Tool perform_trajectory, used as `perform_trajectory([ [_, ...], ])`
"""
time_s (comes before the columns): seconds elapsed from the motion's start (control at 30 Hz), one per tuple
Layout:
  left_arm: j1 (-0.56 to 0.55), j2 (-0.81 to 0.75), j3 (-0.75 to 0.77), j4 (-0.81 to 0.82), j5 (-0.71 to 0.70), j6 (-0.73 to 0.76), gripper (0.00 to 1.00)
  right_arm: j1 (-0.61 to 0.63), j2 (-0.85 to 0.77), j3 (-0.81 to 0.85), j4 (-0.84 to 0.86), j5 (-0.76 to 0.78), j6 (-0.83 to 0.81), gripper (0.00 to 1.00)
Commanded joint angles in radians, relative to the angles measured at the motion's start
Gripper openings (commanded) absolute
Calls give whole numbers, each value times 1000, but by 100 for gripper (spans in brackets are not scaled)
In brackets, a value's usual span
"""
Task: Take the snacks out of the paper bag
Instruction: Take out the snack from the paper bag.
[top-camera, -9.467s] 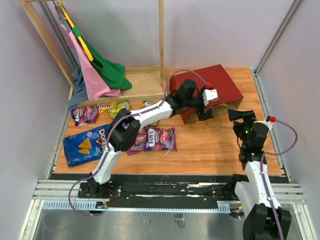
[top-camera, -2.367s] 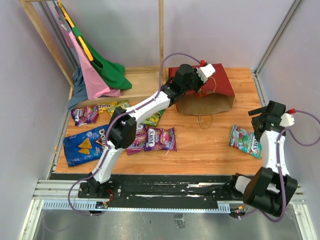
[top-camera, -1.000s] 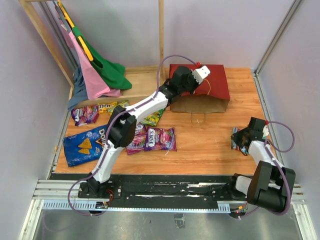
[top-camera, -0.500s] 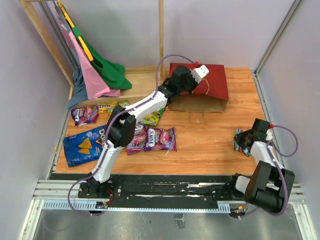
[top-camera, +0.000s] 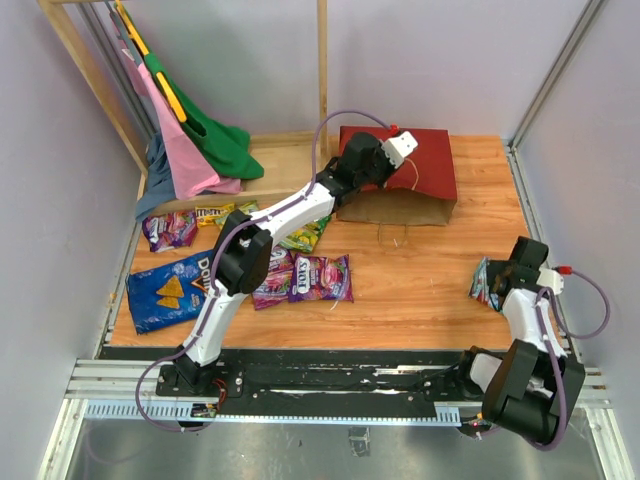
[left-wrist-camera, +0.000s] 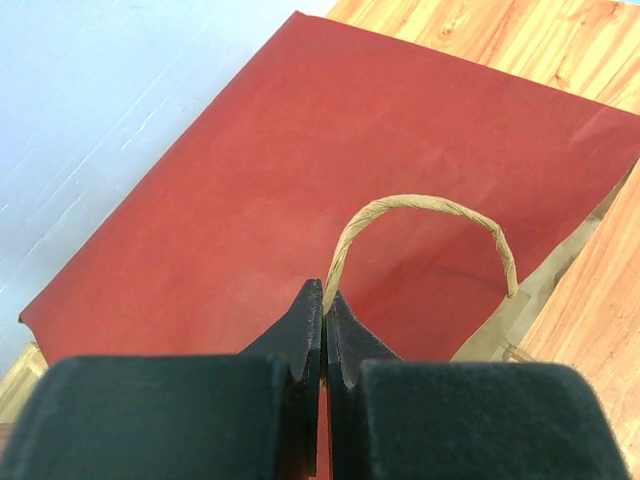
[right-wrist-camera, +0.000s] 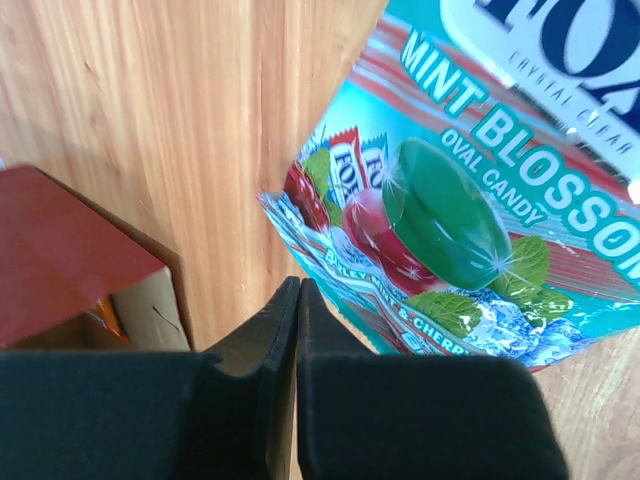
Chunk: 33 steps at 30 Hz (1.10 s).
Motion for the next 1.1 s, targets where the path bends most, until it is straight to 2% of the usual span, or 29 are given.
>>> perform_trajectory([
  [0.0, 12, -51, -6, 14, 14, 9, 1, -18, -51, 20, -36, 186, 128, 1],
  [0.1, 13, -50, -2, 9, 16, 9, 1, -25, -43, 38, -31, 221, 139, 1],
  [0.2, 16, -50, -2, 7, 16, 9, 1, -27, -18, 108, -79, 165, 42, 3],
  [0.3, 20, -47, 5, 2, 15, 2, 1, -22, -15, 166, -172, 108, -5, 26],
  [0.43, 21, -35, 26, -9, 17, -16, 1, 14, -96, 142, -268, 114, -25, 44],
  [0.57, 21, -34, 23, -7, 29, -28, 1, 17, -135, 122, -352, 141, -56, 78],
  [0.67, 21, -30, 27, -5, 32, -36, 0, 17, -112, 113, -360, 145, -86, 94],
  [0.8, 21, -32, 31, -8, 39, -43, 1, 18, -38, 97, -343, 110, -82, 98],
  [1.07, 22, -38, 15, -6, 28, -33, 1, 7, 109, 72, -242, 95, -35, 91],
])
